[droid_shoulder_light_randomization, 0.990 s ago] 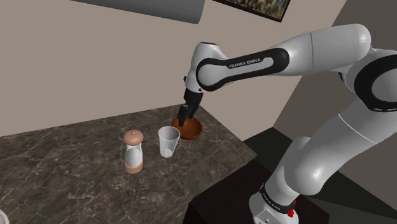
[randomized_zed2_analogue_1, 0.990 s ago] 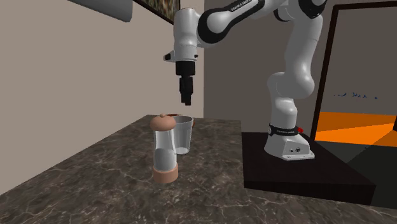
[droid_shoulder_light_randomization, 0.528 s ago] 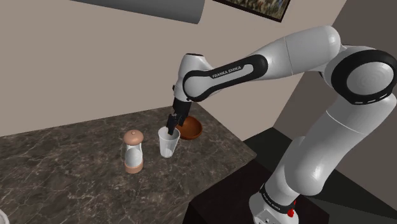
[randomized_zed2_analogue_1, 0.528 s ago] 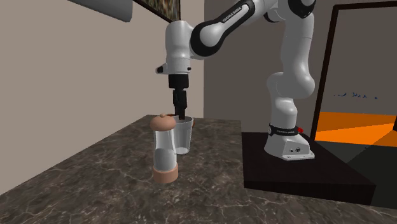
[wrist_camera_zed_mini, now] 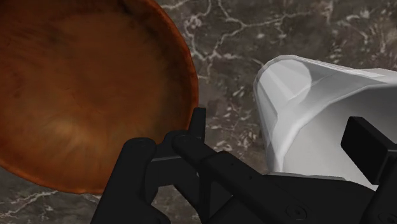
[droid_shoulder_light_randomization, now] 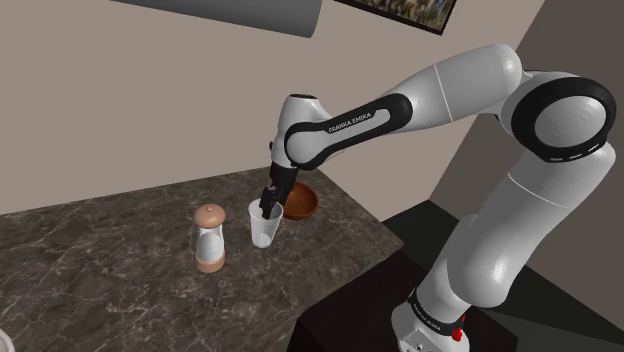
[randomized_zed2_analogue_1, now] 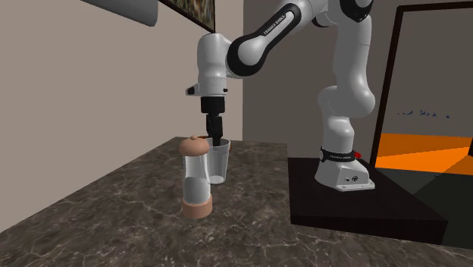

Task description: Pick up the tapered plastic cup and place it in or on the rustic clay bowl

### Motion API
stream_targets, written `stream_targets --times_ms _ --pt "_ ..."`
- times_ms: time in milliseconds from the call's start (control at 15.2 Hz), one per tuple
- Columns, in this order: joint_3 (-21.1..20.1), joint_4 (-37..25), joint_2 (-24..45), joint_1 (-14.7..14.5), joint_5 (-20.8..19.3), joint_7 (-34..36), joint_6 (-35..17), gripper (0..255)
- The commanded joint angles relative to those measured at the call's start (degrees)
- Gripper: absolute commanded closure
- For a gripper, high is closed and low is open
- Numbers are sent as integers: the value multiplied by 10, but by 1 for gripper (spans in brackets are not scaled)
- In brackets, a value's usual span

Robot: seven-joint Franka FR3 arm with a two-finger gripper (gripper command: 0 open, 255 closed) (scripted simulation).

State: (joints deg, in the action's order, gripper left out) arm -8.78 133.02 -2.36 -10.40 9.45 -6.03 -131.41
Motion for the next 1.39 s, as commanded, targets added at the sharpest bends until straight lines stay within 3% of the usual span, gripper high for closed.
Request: stream_targets --times_ms 0,198,264,858,1320 --pt "0 0 0 0 0 0 0 0" --pt "0 0 0 0 0 0 0 0" --pt "0 0 0 0 0 0 0 255" --pt "0 0 0 0 0 0 0 255" --pt "2 -25 -30 1 -1 5 54 255"
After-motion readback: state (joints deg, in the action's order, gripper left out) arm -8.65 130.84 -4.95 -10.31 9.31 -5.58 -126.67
